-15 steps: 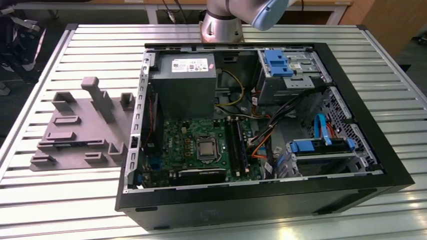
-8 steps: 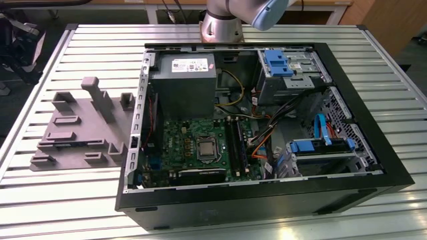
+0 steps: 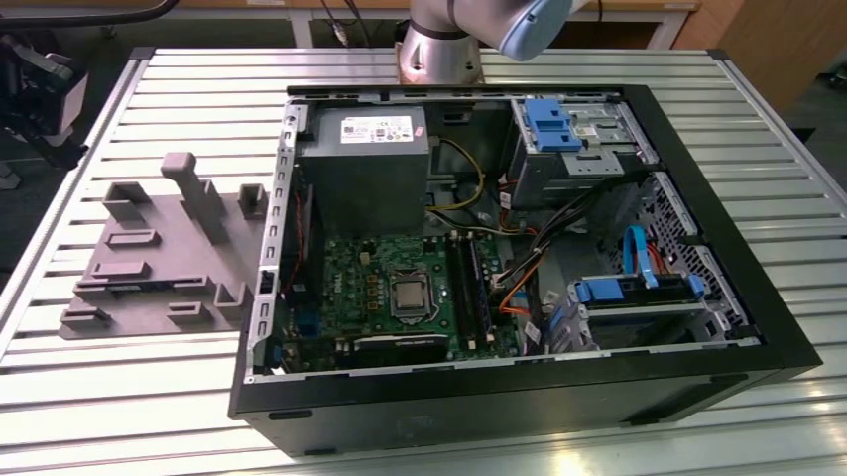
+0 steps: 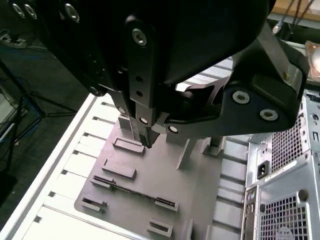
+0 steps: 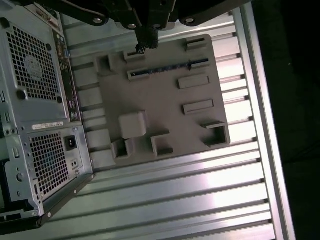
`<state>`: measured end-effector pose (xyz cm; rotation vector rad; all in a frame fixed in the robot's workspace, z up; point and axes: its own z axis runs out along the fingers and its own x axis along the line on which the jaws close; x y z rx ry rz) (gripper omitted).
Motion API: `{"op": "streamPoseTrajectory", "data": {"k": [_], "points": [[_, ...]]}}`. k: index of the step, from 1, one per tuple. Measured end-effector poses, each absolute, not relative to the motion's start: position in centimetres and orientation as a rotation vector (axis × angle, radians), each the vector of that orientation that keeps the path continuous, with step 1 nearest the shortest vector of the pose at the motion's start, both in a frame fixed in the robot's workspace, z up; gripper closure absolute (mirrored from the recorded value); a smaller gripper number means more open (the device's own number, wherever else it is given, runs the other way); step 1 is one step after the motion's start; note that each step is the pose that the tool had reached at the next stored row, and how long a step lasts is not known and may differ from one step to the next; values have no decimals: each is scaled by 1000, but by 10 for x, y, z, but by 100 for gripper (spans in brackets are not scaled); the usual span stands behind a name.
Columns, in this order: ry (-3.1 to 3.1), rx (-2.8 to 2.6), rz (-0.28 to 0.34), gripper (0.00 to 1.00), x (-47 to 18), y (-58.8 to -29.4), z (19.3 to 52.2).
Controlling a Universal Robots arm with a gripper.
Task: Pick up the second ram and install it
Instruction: 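Pick up the second ram and move it above second insertion slot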
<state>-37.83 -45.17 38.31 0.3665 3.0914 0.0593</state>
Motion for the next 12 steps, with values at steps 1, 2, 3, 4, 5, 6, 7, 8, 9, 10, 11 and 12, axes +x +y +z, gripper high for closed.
{"op": "streamPoseTrajectory", "data": {"k": [1,2,3,4,5,6,7,8,9,10,11,12], "points": [[3088,395,59,89,-378,-452,383],[3084,422,58,89,-378,-452,383],[3080,449,58,89,-378,-452,383],[3075,477,58,89,-378,-452,382],[3071,499,57,89,-378,-452,382],[3068,520,57,89,-378,-452,382],[3065,533,57,89,-378,-452,382],[3064,539,57,89,-379,-452,382],[3064,540,57,89,-379,-452,382],[3064,540,57,89,-379,-452,382],[3064,541,57,89,-379,-452,382],[3064,541,57,89,-379,-452,382]]}}
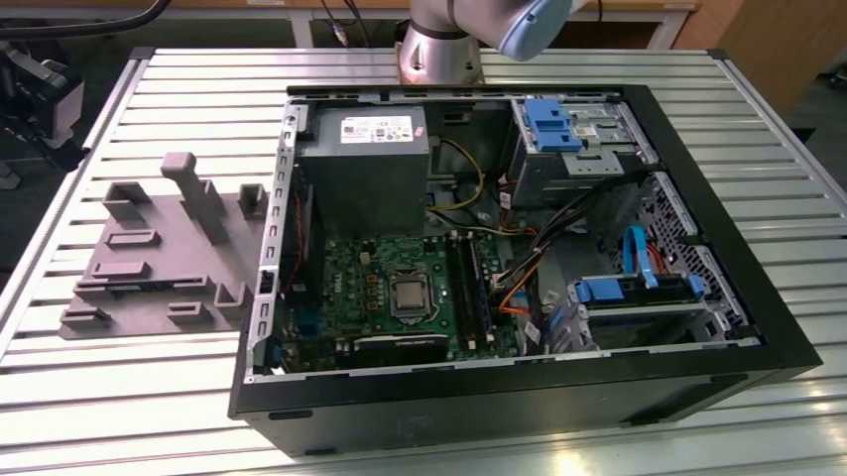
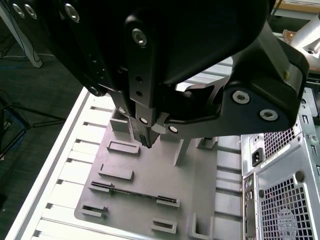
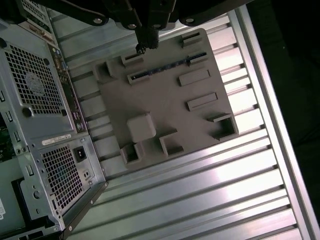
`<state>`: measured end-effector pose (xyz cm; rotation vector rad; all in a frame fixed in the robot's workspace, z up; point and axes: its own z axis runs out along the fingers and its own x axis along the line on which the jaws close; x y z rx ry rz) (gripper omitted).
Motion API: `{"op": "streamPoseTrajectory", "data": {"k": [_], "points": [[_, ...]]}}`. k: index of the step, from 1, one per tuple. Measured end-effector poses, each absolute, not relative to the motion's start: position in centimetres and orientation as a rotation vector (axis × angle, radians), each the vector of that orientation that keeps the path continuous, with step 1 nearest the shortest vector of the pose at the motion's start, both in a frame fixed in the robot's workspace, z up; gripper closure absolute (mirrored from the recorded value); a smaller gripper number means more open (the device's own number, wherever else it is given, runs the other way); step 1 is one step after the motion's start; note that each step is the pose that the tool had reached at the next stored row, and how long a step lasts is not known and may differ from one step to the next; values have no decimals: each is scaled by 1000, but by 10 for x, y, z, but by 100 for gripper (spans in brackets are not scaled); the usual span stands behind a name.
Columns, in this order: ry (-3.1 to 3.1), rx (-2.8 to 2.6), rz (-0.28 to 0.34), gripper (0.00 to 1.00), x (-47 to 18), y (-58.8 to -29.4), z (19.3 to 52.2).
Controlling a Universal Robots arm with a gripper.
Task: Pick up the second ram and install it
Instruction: 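Pick up the second ram and move it above second insertion slot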
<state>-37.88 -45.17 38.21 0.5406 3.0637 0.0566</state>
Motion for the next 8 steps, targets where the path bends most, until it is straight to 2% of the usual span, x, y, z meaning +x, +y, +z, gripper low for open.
{"op": "streamPoseTrajectory", "data": {"k": [8], "points": [[3061,555,56,89,-379,-452,382]]}}
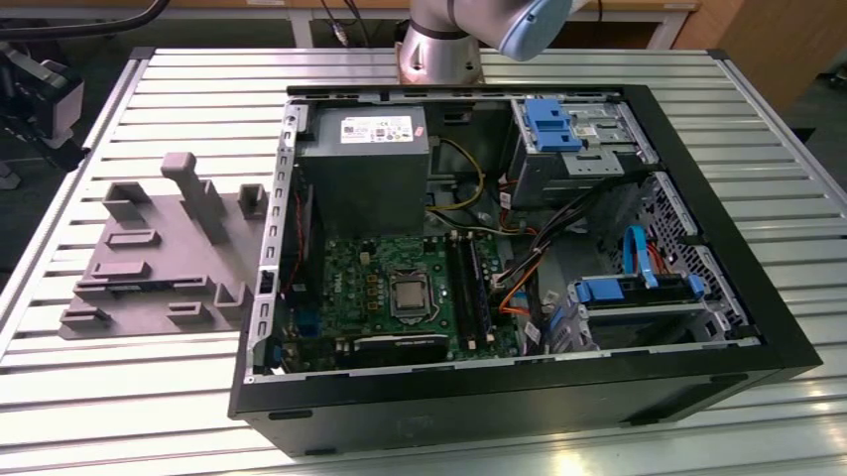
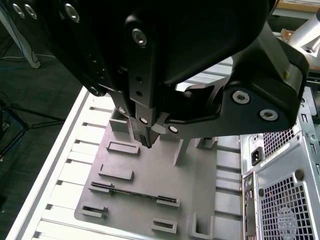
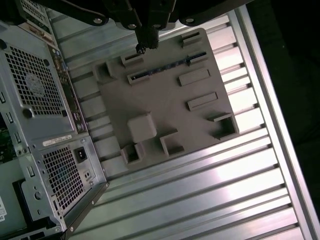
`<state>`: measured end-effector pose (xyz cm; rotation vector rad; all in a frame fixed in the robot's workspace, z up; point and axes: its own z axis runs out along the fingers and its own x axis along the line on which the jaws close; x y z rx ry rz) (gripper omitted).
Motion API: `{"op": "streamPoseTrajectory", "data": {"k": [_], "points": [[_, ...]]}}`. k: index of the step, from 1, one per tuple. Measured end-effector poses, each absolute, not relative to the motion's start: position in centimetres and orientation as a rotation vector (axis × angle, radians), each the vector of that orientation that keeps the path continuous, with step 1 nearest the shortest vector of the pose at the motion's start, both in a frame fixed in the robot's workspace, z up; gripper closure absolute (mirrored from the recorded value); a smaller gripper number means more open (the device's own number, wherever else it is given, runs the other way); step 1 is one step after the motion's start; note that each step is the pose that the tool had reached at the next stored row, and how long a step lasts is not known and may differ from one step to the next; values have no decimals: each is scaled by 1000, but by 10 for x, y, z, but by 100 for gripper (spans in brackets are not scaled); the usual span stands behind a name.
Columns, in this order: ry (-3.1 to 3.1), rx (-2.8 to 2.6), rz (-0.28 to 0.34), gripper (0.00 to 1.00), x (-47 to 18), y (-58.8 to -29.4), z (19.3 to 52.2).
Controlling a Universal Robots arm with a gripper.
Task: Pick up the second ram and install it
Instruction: 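Pick up the second ram and move it above second insertion slot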
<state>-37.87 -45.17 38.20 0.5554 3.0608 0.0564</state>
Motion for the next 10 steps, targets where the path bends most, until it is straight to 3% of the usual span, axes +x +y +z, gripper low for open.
{"op": "streamPoseTrajectory", "data": {"k": [10], "points": [[3042,645,55,89,-379,-452,382]]}}
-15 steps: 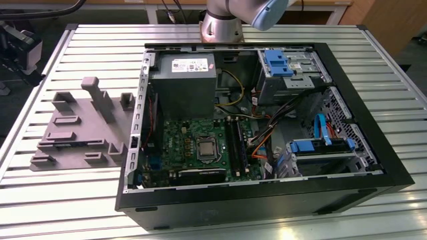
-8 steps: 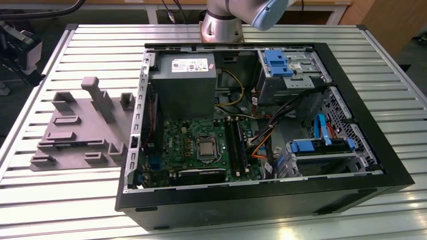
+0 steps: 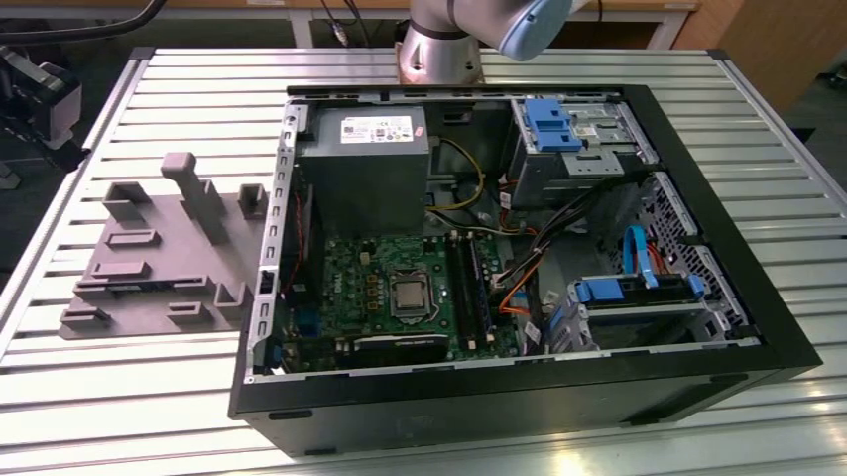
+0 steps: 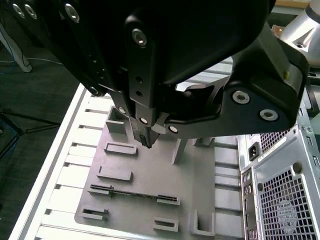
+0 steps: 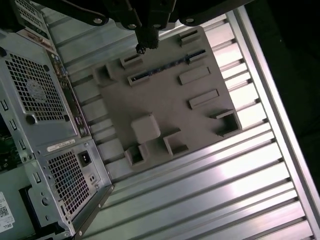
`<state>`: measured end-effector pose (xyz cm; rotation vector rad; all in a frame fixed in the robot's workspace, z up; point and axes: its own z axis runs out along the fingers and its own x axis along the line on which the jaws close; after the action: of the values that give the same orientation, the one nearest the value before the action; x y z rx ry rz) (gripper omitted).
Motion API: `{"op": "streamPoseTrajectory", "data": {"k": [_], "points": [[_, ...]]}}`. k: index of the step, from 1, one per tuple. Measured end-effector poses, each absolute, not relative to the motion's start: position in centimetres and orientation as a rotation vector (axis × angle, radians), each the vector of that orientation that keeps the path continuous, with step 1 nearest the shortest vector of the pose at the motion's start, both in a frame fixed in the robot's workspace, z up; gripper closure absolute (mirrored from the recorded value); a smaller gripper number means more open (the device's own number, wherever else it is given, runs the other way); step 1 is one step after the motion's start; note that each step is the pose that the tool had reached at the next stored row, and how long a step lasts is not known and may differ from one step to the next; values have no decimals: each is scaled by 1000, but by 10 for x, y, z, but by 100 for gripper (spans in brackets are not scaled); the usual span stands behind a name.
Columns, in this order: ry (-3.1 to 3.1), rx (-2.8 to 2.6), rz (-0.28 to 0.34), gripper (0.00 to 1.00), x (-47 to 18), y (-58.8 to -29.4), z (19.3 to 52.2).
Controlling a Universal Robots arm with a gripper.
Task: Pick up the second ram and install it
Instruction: 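Pick up the second ram and move it above second insertion slot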
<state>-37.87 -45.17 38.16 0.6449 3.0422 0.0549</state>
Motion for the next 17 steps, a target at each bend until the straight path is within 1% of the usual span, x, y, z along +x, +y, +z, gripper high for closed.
{"op": "streamPoseTrajectory", "data": {"k": [17], "points": [[2905,1097,47,89,-379,-452,379]]}}
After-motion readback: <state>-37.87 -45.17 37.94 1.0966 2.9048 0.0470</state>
